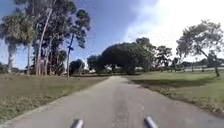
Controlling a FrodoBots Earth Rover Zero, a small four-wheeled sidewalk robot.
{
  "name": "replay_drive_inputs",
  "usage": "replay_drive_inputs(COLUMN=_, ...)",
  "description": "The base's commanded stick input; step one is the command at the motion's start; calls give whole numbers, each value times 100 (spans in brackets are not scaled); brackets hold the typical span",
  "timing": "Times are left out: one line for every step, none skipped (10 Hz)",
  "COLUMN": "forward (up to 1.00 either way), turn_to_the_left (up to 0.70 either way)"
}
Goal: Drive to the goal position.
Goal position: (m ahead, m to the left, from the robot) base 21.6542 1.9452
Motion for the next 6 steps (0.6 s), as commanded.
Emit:
replay_drive_inputs(forward=85, turn_to_the_left=21)
replay_drive_inputs(forward=85, turn_to_the_left=34)
replay_drive_inputs(forward=85, turn_to_the_left=34)
replay_drive_inputs(forward=85, turn_to_the_left=0)
replay_drive_inputs(forward=85, turn_to_the_left=0)
replay_drive_inputs(forward=85, turn_to_the_left=0)
